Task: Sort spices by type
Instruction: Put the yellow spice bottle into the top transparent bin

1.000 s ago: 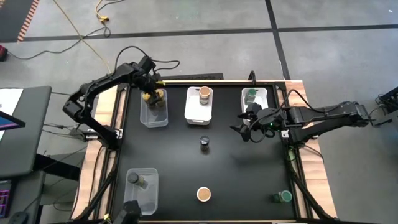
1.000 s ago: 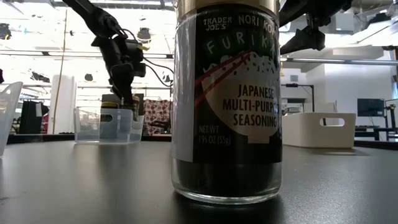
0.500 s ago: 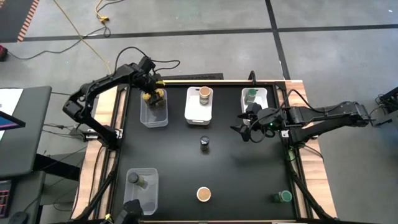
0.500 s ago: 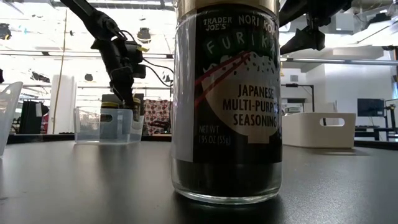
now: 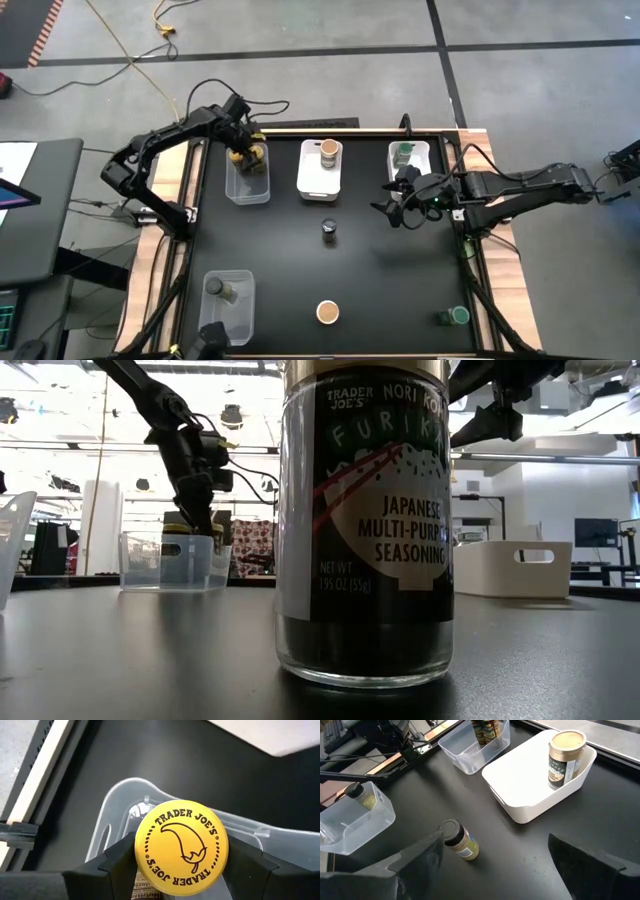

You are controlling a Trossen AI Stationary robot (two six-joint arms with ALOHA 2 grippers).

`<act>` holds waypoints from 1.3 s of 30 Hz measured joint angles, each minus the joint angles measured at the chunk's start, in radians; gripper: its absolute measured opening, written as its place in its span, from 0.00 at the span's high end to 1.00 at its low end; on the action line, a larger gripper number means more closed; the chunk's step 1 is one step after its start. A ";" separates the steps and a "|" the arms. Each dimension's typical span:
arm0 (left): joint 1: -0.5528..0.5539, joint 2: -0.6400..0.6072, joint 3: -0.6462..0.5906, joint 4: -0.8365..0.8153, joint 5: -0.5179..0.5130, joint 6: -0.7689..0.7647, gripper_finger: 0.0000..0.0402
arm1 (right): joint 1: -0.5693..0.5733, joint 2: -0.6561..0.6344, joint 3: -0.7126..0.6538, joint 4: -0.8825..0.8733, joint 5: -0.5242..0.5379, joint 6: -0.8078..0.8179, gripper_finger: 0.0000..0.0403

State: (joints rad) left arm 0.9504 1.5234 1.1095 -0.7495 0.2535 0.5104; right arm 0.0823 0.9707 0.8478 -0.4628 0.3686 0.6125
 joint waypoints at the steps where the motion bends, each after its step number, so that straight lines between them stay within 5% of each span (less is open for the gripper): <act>1: -0.001 0.000 0.000 0.006 0.000 -0.005 0.41 | 0.000 0.000 0.000 0.000 0.000 0.000 0.04; 29: -0.004 0.000 0.000 -0.005 -0.045 -0.104 0.40 | -0.007 0.000 0.000 0.000 0.000 -0.010 0.04; 39: -0.004 0.000 0.000 0.001 -0.045 -0.100 0.32 | -0.007 0.000 0.000 0.000 0.000 -0.010 0.04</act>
State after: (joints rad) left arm 0.9466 1.5230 1.1095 -0.7481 0.2089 0.4102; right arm 0.0757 0.9707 0.8478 -0.4625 0.3684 0.6022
